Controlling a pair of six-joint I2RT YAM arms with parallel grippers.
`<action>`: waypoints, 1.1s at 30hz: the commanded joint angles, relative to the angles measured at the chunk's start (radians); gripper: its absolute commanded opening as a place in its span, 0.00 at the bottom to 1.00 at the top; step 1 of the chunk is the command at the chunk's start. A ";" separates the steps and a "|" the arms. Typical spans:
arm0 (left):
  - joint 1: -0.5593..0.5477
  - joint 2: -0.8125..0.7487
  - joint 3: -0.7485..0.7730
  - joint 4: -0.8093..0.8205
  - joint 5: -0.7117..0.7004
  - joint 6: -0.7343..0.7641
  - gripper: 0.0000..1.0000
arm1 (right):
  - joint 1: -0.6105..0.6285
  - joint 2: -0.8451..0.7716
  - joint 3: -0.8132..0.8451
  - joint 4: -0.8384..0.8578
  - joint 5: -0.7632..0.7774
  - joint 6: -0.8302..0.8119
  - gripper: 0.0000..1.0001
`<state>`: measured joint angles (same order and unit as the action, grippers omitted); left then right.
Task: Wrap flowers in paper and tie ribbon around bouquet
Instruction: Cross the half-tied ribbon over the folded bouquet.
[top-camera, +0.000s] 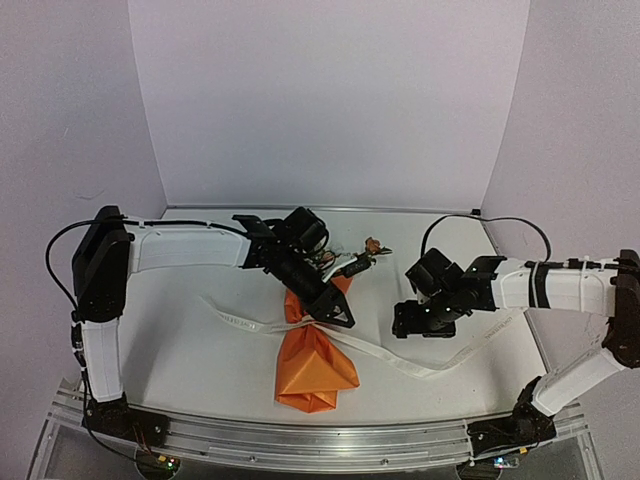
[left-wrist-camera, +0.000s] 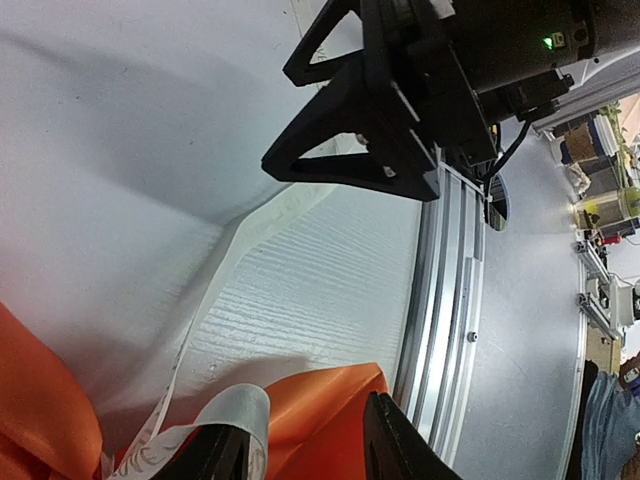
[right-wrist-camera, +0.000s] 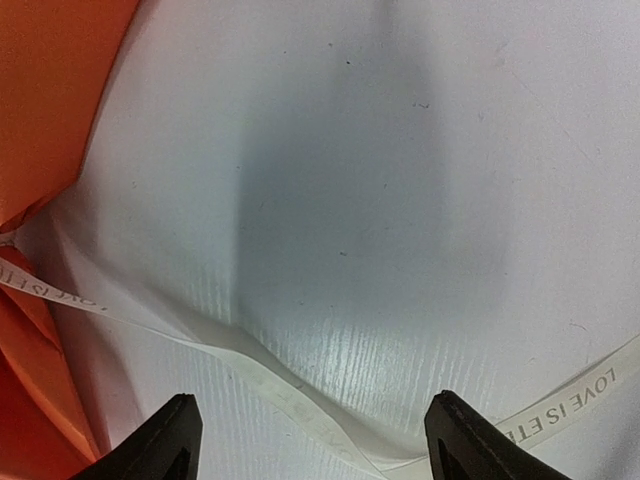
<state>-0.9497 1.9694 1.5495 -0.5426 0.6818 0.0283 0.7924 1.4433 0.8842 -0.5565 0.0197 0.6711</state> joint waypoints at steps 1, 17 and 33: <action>-0.021 0.038 0.069 -0.045 0.009 0.025 0.40 | -0.036 -0.034 -0.043 0.011 0.016 0.053 0.80; -0.067 0.067 0.044 -0.068 0.010 0.054 0.14 | -0.045 -0.208 -0.223 -0.209 0.265 0.331 0.81; -0.067 0.057 0.020 -0.054 0.018 0.066 0.09 | -0.090 -0.115 -0.403 0.100 0.252 0.609 0.71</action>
<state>-1.0157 2.0476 1.5801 -0.6099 0.6811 0.0756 0.7252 1.3038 0.5389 -0.5887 0.2604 1.1787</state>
